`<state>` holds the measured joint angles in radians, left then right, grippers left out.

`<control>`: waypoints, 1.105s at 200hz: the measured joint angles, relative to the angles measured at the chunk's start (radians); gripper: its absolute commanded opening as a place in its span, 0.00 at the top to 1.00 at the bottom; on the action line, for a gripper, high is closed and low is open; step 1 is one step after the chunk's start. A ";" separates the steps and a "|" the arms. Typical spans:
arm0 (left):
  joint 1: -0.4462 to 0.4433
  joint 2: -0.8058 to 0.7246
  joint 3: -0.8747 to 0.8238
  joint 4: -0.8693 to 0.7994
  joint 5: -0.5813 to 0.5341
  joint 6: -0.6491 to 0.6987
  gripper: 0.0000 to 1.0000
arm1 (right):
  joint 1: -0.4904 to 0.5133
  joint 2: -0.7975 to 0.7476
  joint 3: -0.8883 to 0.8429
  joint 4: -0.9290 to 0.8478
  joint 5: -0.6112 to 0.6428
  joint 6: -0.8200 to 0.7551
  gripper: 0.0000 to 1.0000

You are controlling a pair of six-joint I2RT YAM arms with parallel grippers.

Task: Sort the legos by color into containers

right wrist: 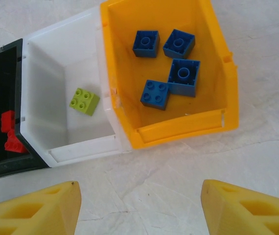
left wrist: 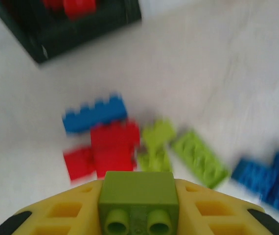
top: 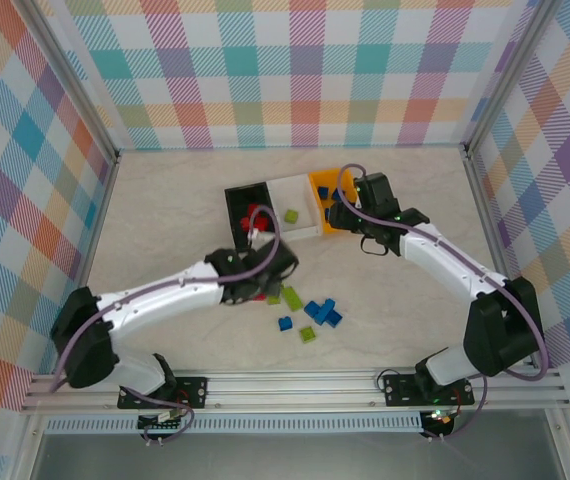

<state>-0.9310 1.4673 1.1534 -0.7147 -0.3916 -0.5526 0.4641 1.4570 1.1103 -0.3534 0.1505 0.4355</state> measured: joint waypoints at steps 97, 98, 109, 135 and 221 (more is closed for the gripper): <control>0.215 0.594 0.631 0.116 0.068 0.161 0.67 | -0.030 0.020 0.025 -0.040 -0.003 0.003 0.35; 0.216 0.600 0.634 0.116 0.068 0.162 0.66 | -0.033 0.024 0.029 -0.040 -0.003 0.003 0.35; 0.225 0.641 0.655 0.115 0.072 0.162 0.66 | -0.062 0.056 0.066 -0.042 -0.009 0.003 0.34; 0.240 0.721 0.721 0.087 0.082 0.166 0.66 | -0.148 0.150 0.161 -0.034 -0.035 0.010 0.34; 0.251 0.809 0.861 0.032 0.088 0.186 0.29 | -0.296 0.551 0.537 -0.023 -0.247 0.026 0.33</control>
<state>-0.6800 2.2761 2.0148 -0.6827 -0.3035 -0.3664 0.1677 2.0083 1.6478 -0.3767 -0.0963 0.4610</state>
